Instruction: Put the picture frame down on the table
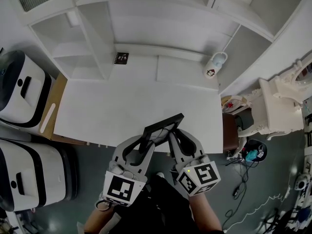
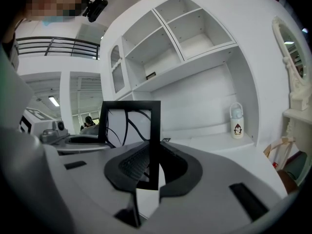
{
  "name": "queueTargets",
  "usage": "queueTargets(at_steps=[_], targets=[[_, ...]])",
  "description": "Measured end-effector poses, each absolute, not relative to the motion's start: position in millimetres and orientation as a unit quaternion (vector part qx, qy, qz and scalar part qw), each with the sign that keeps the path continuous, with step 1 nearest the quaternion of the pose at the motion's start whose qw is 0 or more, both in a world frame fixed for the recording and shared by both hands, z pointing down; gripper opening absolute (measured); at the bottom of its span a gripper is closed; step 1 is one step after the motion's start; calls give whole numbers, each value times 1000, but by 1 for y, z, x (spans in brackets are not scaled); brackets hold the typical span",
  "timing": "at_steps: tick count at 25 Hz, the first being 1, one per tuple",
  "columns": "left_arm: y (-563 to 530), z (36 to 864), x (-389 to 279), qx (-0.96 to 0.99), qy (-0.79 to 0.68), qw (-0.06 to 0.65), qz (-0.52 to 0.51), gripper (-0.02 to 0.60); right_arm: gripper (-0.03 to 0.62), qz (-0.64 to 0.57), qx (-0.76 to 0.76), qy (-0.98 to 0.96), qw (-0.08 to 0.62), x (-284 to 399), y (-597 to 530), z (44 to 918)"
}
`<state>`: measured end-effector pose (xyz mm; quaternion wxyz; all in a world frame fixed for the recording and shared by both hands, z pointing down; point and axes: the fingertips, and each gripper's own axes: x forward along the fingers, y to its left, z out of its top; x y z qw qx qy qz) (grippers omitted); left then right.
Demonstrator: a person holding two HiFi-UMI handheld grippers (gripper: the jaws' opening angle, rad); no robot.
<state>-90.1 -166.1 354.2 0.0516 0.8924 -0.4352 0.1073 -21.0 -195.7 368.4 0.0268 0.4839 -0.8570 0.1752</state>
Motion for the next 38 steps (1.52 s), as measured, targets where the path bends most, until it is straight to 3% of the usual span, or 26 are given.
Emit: queueTargets(at_steps=[23, 38], targets=[[-173, 385, -112, 873, -464, 62, 136, 87, 66, 189, 502, -841, 69, -23, -200, 402], [-187, 465, -134, 875, -421, 140, 196, 86, 64, 245, 512, -815, 115, -42, -198, 474]])
